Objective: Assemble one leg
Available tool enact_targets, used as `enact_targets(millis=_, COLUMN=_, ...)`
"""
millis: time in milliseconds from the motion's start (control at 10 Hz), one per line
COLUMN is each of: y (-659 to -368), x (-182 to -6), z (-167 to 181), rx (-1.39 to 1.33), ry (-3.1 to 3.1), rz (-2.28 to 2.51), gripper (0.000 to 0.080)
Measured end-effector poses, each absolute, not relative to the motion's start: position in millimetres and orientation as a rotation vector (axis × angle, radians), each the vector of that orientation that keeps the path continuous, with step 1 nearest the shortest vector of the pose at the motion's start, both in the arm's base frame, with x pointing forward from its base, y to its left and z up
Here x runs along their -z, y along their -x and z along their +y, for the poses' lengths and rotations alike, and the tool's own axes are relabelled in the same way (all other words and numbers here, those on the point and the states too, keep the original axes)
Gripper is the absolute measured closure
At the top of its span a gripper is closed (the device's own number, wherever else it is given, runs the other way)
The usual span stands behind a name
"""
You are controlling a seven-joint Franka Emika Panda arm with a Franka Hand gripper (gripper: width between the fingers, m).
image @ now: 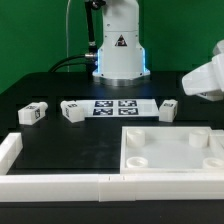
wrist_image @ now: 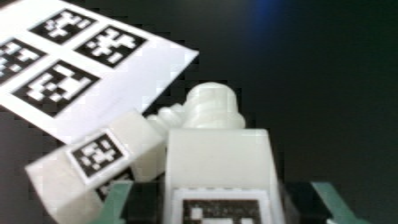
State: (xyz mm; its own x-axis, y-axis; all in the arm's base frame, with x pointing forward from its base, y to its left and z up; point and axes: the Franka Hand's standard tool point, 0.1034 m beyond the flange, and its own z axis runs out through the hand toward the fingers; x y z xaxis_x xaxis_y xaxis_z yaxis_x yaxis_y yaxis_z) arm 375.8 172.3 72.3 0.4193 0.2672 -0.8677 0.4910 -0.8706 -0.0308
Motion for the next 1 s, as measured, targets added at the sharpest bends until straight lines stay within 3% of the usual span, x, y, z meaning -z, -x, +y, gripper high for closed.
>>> enact_targets(millis=200, y=-389.2, x=-91.5, z=162.1, rx=1.417, ry=-2.511, rz=0.674, gripper=0.0509)
enact_targets(millis=300, y=-387.2, x=-87.4, z=162.2, rx=1.424, ry=-2.507, rz=0.671, gripper=0.0509)
enact_targets(millis=400, y=-396.9, x=-80.3, z=167.7, rx=1.315, ry=-2.582, rz=0.691, gripper=0.0509)
enact_targets(millis=700, y=-404.4, x=-88.0, z=159.8, rx=0.876, ry=-2.804, rz=0.706, gripper=0.0509)
enact_targets(millis=1000, y=-439.0, x=-114.0, z=147.0, rx=0.429, ry=-2.959, rz=0.649, gripper=0.0509)
